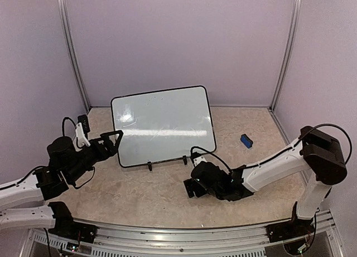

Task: Erase the whiteboard
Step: Reset both arms

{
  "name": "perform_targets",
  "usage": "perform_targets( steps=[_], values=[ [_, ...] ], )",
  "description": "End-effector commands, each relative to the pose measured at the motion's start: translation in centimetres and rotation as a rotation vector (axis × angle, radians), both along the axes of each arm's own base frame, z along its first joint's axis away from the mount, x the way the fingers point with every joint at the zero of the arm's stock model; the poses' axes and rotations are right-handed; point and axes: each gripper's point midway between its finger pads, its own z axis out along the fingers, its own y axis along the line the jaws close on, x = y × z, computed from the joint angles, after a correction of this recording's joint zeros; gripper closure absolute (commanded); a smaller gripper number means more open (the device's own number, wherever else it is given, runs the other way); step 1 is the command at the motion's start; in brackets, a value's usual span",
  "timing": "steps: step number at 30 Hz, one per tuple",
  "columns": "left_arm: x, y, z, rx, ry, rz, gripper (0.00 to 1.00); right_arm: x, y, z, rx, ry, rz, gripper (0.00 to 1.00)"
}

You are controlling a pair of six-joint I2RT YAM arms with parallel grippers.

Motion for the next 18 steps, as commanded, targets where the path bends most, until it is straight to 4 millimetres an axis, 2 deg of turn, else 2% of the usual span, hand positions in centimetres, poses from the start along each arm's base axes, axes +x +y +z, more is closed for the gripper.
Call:
perform_targets(
  steps=[1, 8, 11, 15, 18],
  values=[
    [-0.3, -0.6, -1.5, 0.063, 0.018, -0.016, 0.01, 0.0, -2.1, 4.4, 0.002, -0.114, 0.008, 0.01],
    [-0.6, -2.1, -2.0, 0.096, 0.026, -0.058, 0.01, -1.2, -3.5, 12.1, 0.092, -0.250, 0.129, 0.00],
    [-0.4, -2.7, -2.1, 0.116, 0.031, -0.064, 0.01, -1.7, -4.9, 14.6, 0.152, -0.285, 0.158, 0.00],
    [-0.1, -3.5, -2.3, 0.134, 0.036, -0.074, 0.01, -2.0, -6.7, 16.4, 0.175, -0.317, 0.168, 0.00],
    [0.3, -4.0, -2.0, 0.142, 0.030, -0.076, 0.01, -2.1, -7.6, 17.0, 0.173, -0.331, 0.171, 0.00]
  ],
)
